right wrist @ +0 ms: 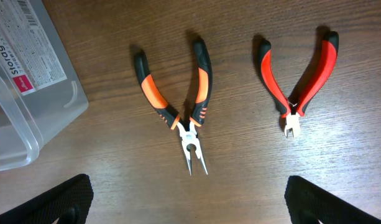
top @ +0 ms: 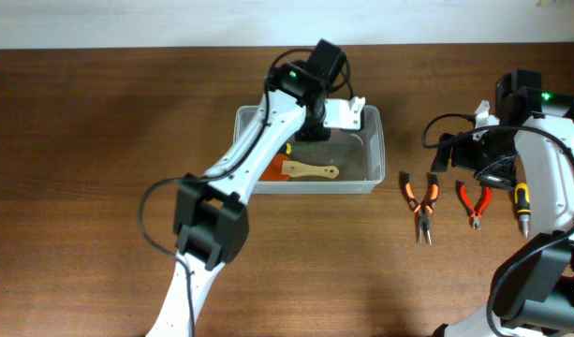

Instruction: Pack container

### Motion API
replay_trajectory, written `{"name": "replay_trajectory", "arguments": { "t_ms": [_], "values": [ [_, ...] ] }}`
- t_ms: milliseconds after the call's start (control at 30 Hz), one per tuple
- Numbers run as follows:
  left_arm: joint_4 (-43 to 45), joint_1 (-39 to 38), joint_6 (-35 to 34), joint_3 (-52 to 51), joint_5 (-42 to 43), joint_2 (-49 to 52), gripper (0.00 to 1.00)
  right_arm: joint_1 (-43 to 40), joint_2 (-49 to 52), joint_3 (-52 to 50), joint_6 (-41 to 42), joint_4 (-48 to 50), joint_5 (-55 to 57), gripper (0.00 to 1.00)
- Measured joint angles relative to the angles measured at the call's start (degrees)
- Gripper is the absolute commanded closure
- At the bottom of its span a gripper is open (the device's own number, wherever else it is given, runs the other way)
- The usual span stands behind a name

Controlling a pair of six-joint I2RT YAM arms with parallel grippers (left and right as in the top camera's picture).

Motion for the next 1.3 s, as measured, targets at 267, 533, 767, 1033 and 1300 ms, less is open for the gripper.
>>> {"name": "replay_trajectory", "arguments": {
  "t_ms": [267, 533, 767, 1033, 1300],
  "values": [
    [2.6, 1.2, -1.9, -0.1, -1.9, 3.1, 0.01, 0.0, 0.0, 0.0, 0.0, 0.0, 0.0, 0.01],
    [-3.4, 2.5, -15.1, 1.9, -2.3, -0.6, 0.01, 0.0, 0.0, 0.0, 0.0, 0.0, 0.0, 0.01],
    [-10.9, 6.4, -24.6, 7.2, -2.2, -19.0, 0.01, 0.0, 0.0, 0.0, 0.0, 5.3, 0.0, 0.01],
    [-18.5, 25.5, -31.4, 9.9, -2.3, -32.1, 0.01, 0.0, 0.0, 0.0, 0.0, 8.7, -1.4, 0.01],
    [-20.5, 45.8, -48.5, 2.2, -2.3, -23.7, 0.01, 0.0, 0.0, -3.0, -0.1, 9.6, -0.7, 0.21]
  ]
}}
